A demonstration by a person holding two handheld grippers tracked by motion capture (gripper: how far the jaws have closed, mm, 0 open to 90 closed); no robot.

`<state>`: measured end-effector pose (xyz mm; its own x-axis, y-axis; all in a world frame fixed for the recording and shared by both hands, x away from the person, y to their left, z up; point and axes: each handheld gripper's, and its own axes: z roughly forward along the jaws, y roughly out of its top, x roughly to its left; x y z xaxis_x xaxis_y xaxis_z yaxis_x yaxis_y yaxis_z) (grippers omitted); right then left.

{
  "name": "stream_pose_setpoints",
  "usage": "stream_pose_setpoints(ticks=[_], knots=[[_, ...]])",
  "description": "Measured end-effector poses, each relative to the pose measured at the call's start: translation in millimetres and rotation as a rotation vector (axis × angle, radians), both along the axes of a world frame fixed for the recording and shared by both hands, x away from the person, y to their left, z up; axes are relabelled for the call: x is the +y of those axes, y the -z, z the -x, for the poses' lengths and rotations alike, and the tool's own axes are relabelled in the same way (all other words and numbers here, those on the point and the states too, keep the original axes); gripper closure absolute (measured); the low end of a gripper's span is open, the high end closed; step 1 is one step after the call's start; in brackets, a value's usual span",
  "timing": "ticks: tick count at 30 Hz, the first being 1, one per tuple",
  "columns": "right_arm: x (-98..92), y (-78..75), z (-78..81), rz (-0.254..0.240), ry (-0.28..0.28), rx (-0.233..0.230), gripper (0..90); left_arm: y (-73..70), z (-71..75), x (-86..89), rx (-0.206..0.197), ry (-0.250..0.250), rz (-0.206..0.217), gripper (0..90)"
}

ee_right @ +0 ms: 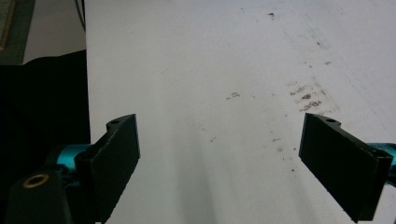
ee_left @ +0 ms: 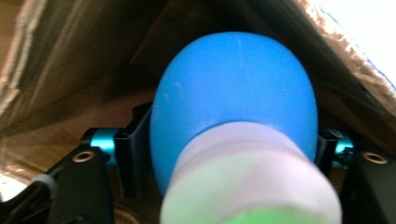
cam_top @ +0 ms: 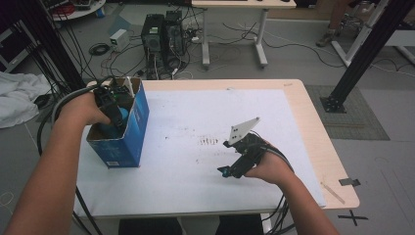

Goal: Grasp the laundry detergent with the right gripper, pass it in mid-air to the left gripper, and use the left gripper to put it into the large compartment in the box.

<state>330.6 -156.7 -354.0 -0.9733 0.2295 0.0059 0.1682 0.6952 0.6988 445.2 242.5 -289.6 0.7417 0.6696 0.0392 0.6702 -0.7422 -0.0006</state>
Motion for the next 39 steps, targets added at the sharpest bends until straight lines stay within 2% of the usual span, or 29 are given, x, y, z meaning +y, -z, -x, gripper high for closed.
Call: stream_pose_setpoints(ticks=[10,13,27,33,36,39], knots=[[2.2,-2.0,0.5,0.002,-0.002,0.000,11.7,-3.2,1.6,1.7,-0.006,0.002,0.010,30.4],[2.8,-2.2,0.3,-0.002,-0.004,-0.002,11.7,-6.8,2.1,2.0,-0.031,-0.003,0.001,27.8],[3.2,-2.6,0.0,-0.004,-0.007,0.001,11.7,-15.9,5.7,-0.9,-0.025,0.002,0.003,26.7],[2.5,-3.2,-0.2,-0.008,-0.009,0.000,11.7,-26.4,9.6,-0.5,-0.031,0.001,0.018,25.1],[2.3,-3.4,-0.3,-0.010,-0.012,-0.002,11.6,-30.2,11.5,-0.9,-0.033,0.005,0.011,24.6],[2.2,-4.5,0.2,-0.011,-0.012,-0.002,11.7,-40.0,15.7,0.8,-0.042,0.003,0.015,23.1]])
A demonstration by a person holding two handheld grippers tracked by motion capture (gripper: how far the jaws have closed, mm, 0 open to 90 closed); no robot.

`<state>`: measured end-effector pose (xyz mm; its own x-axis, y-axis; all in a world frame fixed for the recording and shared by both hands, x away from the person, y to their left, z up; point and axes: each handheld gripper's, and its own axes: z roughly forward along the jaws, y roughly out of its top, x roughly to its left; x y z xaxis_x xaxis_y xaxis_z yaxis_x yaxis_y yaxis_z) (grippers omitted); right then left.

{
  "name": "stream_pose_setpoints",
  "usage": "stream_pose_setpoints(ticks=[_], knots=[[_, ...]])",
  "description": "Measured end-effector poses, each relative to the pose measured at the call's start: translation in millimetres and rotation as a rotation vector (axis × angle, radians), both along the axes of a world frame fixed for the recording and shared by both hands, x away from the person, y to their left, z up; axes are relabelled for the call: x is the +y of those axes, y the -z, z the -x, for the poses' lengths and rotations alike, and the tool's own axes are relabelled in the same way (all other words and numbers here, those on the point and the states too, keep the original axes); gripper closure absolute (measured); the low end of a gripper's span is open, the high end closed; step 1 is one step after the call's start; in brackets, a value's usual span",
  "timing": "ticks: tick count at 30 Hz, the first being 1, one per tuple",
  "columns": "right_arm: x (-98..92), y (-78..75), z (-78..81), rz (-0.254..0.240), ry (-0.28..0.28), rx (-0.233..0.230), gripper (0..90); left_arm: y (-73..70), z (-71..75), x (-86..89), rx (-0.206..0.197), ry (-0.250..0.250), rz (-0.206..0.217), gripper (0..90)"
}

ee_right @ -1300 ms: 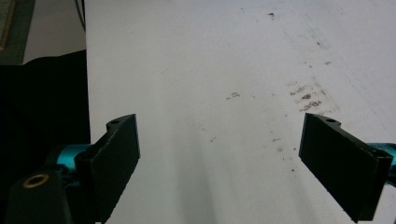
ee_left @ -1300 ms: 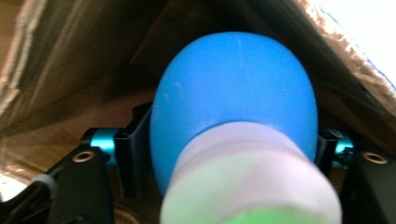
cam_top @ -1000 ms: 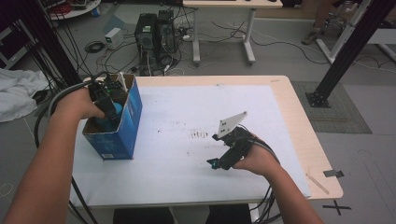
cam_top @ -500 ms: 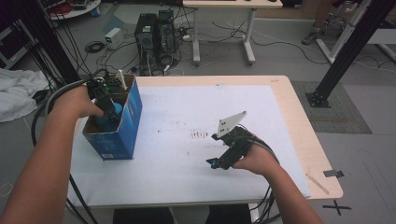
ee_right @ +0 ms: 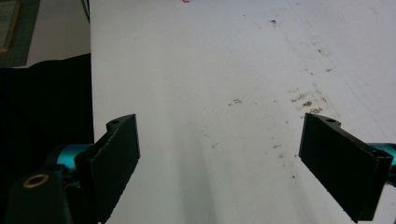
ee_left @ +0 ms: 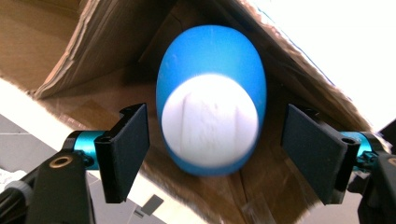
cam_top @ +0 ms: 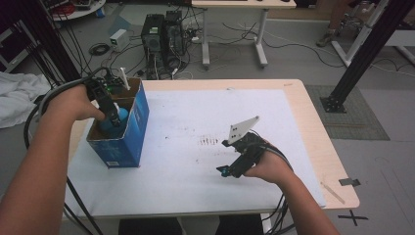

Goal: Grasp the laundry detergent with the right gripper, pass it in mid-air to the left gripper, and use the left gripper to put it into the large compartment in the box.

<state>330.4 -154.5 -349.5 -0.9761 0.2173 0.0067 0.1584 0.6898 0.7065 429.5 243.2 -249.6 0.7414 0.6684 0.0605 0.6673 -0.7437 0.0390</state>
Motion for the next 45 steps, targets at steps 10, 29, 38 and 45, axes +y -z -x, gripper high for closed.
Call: stream_pose_setpoints(ticks=[10,29,38,45], knots=[[-2.7,-12.5,0.6,0.014,0.004,-0.009,11.6,-28.3,16.1,-3.6,-0.025,0.047,0.001,18.3],[-4.3,-43.1,-2.0,0.171,0.001,-0.018,11.7,-51.2,40.8,-55.9,-0.028,0.259,0.031,10.7],[-4.3,-59.5,-10.9,0.261,-0.009,-0.004,11.7,-42.6,49.7,-84.4,0.006,0.366,0.037,7.6],[1.1,-62.4,-20.0,0.319,-0.026,0.020,11.7,-23.6,50.0,-108.3,0.011,0.441,0.021,5.9]])
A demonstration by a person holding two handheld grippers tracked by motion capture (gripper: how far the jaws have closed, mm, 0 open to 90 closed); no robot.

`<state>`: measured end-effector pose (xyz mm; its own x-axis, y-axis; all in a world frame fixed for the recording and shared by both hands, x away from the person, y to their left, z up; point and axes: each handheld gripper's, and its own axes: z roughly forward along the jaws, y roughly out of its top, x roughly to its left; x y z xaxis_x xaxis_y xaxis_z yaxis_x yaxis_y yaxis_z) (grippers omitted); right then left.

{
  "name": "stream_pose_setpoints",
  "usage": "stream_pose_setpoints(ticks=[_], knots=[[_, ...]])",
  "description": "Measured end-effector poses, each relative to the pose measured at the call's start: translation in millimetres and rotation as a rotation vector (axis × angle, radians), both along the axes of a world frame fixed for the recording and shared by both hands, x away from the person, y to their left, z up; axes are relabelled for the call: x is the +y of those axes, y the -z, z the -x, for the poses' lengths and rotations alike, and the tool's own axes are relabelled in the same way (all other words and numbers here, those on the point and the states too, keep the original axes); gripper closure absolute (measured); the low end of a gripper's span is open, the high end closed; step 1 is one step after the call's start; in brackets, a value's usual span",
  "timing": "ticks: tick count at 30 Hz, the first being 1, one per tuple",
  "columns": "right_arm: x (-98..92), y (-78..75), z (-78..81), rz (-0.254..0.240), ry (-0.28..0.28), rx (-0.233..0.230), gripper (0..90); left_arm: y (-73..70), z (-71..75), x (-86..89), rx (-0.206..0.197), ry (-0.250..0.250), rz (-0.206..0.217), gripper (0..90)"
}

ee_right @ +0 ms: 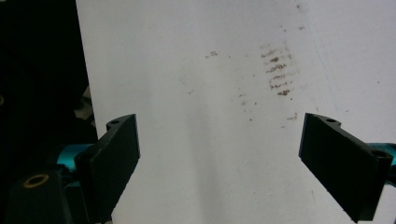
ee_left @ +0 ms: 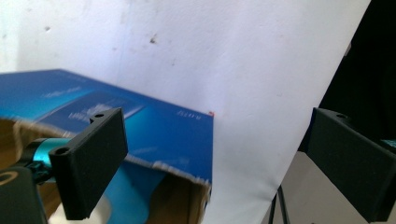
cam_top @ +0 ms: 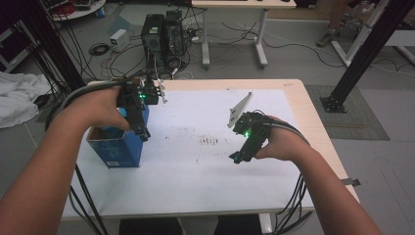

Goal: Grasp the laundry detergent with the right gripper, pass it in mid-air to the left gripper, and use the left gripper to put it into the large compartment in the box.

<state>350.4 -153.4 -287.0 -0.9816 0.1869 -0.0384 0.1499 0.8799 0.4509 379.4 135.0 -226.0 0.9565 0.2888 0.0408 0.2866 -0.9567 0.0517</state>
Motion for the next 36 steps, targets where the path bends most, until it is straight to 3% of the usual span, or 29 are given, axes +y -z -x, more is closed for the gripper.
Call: stream_pose_setpoints(ticks=[8,14,17,36], knots=[[4.5,3.3,-11.9,0.087,-0.019,0.029,11.7,29.0,-1.2,-17.9,0.042,0.055,-0.022,5.9],[5.9,5.9,-16.4,0.109,-0.025,0.042,11.7,38.7,-3.0,-20.3,0.050,0.087,-0.010,5.9],[7.3,11.8,-20.3,0.153,-0.020,0.056,11.7,43.4,-4.6,-22.5,0.050,0.085,-0.011,5.9],[5.3,12.4,-23.0,0.145,-0.010,0.051,11.6,49.8,-5.6,-29.1,0.050,0.094,0.002,5.9]])
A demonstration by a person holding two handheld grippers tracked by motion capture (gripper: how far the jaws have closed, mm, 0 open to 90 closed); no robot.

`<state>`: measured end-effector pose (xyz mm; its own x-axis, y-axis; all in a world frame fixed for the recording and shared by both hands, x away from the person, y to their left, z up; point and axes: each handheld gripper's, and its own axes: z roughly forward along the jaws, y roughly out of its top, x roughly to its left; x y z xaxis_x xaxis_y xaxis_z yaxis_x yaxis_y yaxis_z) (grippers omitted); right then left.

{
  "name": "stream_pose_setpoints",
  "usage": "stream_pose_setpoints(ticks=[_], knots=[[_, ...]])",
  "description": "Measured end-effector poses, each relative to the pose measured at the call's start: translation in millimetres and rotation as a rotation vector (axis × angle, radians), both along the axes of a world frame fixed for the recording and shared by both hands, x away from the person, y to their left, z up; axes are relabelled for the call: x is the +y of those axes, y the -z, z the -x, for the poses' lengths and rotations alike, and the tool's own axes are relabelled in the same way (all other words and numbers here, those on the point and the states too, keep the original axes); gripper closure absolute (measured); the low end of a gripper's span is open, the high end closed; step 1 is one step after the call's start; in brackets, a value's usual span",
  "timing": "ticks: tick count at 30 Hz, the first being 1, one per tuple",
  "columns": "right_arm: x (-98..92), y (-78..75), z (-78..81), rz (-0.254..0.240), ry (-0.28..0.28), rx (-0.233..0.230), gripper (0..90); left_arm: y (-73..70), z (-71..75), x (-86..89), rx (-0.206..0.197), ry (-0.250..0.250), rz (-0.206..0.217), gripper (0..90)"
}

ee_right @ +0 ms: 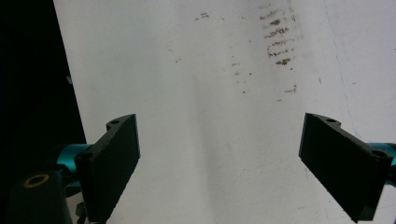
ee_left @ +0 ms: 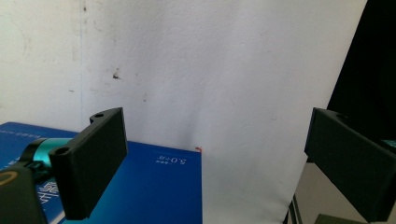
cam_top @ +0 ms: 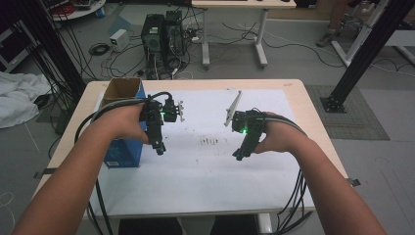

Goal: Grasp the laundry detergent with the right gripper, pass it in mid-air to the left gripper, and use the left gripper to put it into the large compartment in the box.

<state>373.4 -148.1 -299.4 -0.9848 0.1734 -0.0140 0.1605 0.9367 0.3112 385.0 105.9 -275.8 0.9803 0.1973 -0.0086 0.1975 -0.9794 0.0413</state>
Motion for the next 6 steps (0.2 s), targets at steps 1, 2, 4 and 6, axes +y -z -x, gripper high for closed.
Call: stream_pose_setpoints(ticks=[1,2,4,6], knots=[[-0.3,-0.4,0.3,0.001,0.003,0.002,11.7,0.3,0.2,-0.2,-0.001,-0.003,0.002,5.9],[-0.6,-0.7,0.5,0.000,0.004,0.000,11.7,0.2,0.2,-0.4,0.000,-0.004,-0.001,5.9],[-0.9,-0.9,0.6,-0.003,0.002,-0.005,11.6,0.3,0.2,-0.7,0.000,-0.004,0.000,5.9],[-1.2,-1.2,1.2,-0.002,0.007,-0.002,11.6,0.4,0.2,-0.9,0.000,-0.004,0.002,5.9]])
